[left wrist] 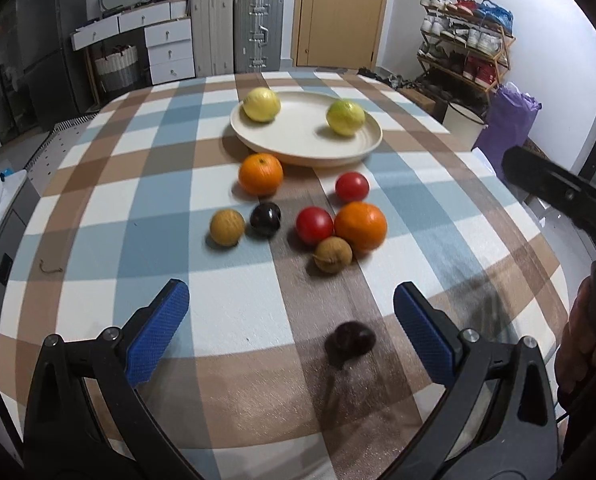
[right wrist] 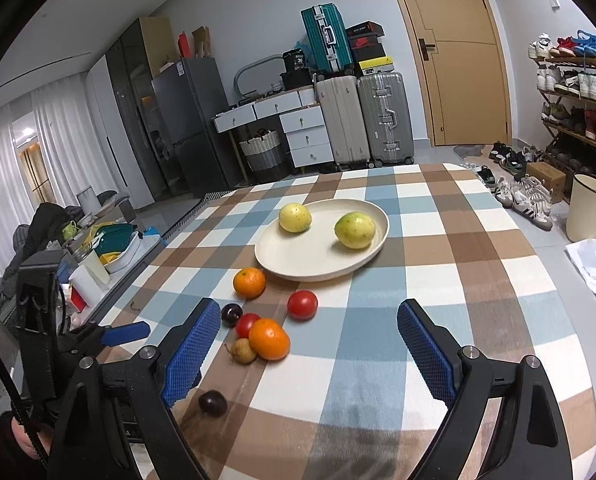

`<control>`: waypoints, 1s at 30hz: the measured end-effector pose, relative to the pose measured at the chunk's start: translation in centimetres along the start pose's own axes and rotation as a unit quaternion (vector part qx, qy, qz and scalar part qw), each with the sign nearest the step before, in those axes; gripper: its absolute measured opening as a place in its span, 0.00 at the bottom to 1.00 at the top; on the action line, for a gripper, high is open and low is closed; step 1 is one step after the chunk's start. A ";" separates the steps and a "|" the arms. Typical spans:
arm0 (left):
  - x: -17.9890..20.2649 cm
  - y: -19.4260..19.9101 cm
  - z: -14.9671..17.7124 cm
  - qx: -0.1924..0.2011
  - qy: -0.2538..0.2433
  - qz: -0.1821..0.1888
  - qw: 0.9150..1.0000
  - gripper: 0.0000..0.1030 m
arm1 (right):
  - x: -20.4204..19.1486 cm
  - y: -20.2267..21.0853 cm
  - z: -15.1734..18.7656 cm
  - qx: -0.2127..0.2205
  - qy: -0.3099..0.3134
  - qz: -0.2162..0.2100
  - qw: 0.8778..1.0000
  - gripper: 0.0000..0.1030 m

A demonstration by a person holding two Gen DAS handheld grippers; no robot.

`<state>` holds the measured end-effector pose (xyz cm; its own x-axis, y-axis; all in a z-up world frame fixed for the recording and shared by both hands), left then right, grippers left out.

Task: Organize fruits
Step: 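Close the left gripper on a dark purple plum, then grasp an orange with the right gripper while the left gripper holds the plum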

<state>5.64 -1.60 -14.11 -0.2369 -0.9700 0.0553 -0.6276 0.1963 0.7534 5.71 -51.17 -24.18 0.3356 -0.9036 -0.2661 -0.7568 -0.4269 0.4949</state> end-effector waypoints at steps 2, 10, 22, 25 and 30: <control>0.2 -0.4 0.3 -0.010 -0.001 0.005 1.000 0.99 | 0.1 0.2 0.3 -0.001 -0.001 0.001 1.000 0.89; 0.7 -1.8 1.5 -0.042 0.002 0.040 0.998 0.87 | 0.5 0.5 0.9 -0.005 -0.008 0.001 1.000 0.89; 1.4 -2.3 2.3 -0.055 -0.007 0.125 0.991 0.22 | 0.3 -0.3 1.3 -0.021 -0.010 -0.009 1.000 0.89; 1.4 -2.1 2.4 -0.050 -0.012 0.132 0.990 0.22 | 0.2 -0.8 1.4 -0.028 -0.012 -0.019 0.999 0.89; 0.3 -1.3 2.2 -0.041 0.001 0.132 0.990 0.22 | -0.2 -1.9 1.5 -0.042 -0.013 -0.042 0.998 0.89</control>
<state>4.77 -1.82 -16.48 -0.3840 -0.8864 0.2587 -0.4815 0.4313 0.7630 6.19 -50.10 -26.31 0.3807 -0.8636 -0.3305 -0.6765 -0.5038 0.5372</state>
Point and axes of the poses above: each gripper's, at about its wrist camera, not at the fingertips, and y roughly against the way its jaws point, x to its right, z to its underside, the point moved 2 cm from there along -y, roughly the way its jaws point, and after that the axes turned 2 degrees about -z, right-handed, at the moved point
